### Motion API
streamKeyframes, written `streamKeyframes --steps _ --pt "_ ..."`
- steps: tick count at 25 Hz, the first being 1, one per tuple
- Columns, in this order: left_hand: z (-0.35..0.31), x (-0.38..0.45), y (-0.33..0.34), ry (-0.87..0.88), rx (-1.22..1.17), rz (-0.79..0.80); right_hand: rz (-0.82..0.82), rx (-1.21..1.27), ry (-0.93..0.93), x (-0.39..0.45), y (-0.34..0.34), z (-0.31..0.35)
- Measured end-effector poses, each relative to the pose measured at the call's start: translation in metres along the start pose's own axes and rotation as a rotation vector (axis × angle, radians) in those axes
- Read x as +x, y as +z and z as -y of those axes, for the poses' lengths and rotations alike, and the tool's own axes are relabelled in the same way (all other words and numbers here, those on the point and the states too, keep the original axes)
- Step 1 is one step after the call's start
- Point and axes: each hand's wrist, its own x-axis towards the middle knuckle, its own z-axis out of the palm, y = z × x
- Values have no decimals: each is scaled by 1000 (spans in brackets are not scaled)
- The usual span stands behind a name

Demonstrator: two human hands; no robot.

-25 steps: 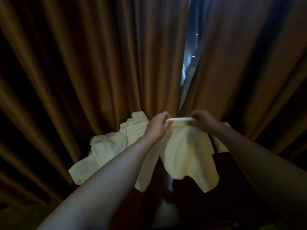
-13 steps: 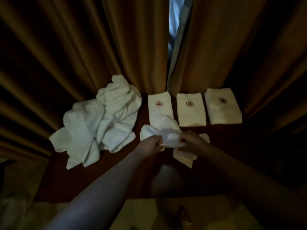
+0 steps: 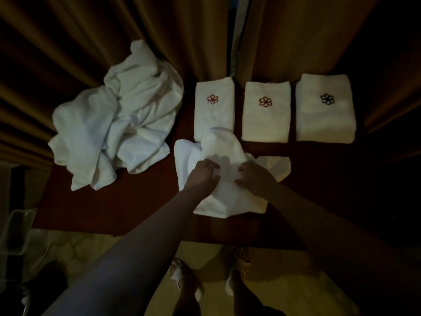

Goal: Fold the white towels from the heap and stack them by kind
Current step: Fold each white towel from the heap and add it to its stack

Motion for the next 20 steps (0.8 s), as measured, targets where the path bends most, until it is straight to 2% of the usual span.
streamKeyframes --steps 3,5,9,11,13,16,19,20 --pt "-6 10 4 69 222 121 43 -197 -83 4 8 -2" --pt "-5 11 4 44 190 146 78 -265 -98 4 11 -4" --pt "2 -4 10 123 261 360 150 -340 -142 -2 14 -10" --pt "6 -15 12 100 246 384 154 -341 -175 -5 17 -12" --pt "7 -23 10 41 145 366 137 -287 -188 -8 18 -9" --pt "4 -32 -8 53 45 318 116 -180 -227 -16 16 1" --pt "0 -41 -39 80 59 232 137 177 -234 -30 1 17" --pt "-2 -44 -50 88 67 190 111 229 -239 -35 -8 23"
